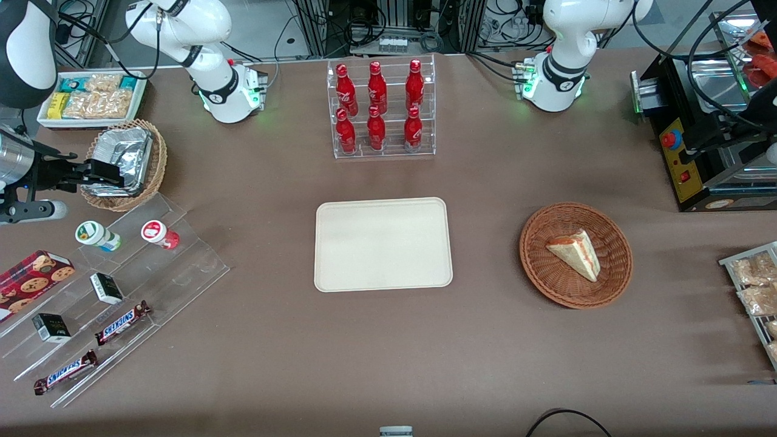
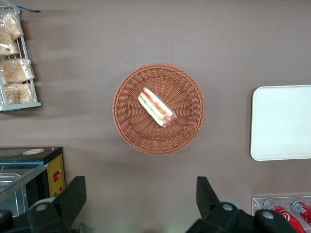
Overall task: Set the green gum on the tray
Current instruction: 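Move the right gripper over the acrylic stand toward the green gum tub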
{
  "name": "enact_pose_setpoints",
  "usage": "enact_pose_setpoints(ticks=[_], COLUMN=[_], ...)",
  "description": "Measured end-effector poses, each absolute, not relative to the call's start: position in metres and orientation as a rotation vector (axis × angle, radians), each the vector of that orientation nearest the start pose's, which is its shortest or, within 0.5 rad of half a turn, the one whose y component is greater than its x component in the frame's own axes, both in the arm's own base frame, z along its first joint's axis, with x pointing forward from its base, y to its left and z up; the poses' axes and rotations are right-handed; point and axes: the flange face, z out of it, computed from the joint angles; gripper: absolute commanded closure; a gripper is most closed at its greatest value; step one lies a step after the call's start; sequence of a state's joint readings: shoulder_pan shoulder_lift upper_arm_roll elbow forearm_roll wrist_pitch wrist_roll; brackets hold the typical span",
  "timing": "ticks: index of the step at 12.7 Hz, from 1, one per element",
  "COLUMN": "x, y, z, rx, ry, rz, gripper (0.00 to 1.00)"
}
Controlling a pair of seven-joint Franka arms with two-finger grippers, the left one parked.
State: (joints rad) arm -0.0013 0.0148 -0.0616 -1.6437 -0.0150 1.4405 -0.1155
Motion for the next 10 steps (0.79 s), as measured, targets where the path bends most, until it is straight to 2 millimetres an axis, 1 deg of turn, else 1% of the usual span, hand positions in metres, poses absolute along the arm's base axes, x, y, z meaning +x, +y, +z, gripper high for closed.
enact_pose_setpoints(ticks=[6,8,10], x=[0.540,0.541,0.542], y=[-0.035,-0.036,-0.042], z=[0.573,0.567,0.556], rx=[-3.120,-3.122,-3.121], ry=[-0.084,-0.106,-0.202], rz=[0.334,0.331,0.312], gripper=[0.00,0.00,0.00])
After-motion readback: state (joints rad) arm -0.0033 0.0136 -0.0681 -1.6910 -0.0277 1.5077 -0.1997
